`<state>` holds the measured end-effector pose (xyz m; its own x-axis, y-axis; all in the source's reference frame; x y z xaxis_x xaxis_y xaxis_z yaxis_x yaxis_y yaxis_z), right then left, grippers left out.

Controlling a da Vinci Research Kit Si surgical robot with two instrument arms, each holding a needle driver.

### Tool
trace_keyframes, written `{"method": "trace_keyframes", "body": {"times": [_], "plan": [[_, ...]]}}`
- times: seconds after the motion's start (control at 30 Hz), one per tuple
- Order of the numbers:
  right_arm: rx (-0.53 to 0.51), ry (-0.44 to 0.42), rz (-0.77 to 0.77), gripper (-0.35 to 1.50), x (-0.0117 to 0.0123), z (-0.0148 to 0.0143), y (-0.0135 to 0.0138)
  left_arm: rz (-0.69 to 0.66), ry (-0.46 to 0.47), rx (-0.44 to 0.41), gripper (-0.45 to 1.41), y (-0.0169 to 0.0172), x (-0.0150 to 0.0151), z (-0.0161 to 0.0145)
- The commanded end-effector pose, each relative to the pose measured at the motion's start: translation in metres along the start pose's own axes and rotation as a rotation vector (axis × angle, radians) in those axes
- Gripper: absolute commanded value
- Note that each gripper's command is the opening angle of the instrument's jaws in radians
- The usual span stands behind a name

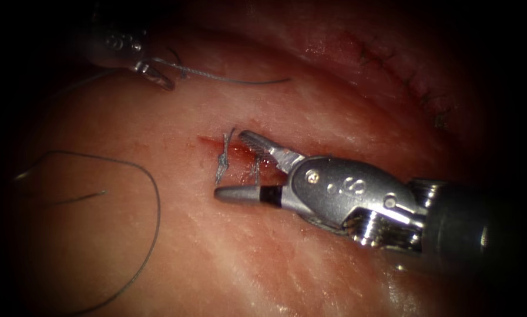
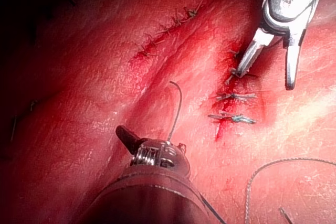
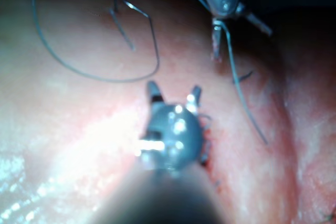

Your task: Wound Closure

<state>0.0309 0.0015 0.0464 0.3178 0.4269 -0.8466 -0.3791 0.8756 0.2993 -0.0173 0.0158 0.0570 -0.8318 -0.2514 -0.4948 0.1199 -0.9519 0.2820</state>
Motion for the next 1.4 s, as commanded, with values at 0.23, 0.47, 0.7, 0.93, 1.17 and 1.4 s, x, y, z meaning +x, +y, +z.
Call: {"method": "trace_keyframes", "body": {"times": [0.23,0.47,0.7,0.93,1.17,1.4], "plan": [[-0.003,-0.006,-0.012,1.32,-0.0007,-0.0004,-0.0001,0.109,-0.103,0.131,0.64,-0.0015,-0.002,0.0022],[-0.021,-0.022,-0.03,1.32,-0.0004,-0.0002,0.0015,0.018,0.109,0.162,0.34,-0.0001,-0.001,0.0009],[-0.033,-0.028,-0.05,1.32,-0.0004,-0.0002,0.0022,-0.241,0.38,0.019,0.32,0.0015,0.0018,-0.0014],[-0.061,-0.064,-0.103,1.32,0.0003,0.0,0.0035,-0.29,0.397,-0.063,0.29,0.0029,0.0029,-0.0022],[-0.1,-0.151,-0.249,1.32,0.0021,0.0,0.0024,-0.352,0.385,-0.093,0.29,0.003,0.0027,-0.0018],[-0.108,-0.213,-0.334,1.32,0.0027,0.0003,0.0026,-0.352,0.371,-0.105,0.27,0.0036,0.0033,-0.002]]}}
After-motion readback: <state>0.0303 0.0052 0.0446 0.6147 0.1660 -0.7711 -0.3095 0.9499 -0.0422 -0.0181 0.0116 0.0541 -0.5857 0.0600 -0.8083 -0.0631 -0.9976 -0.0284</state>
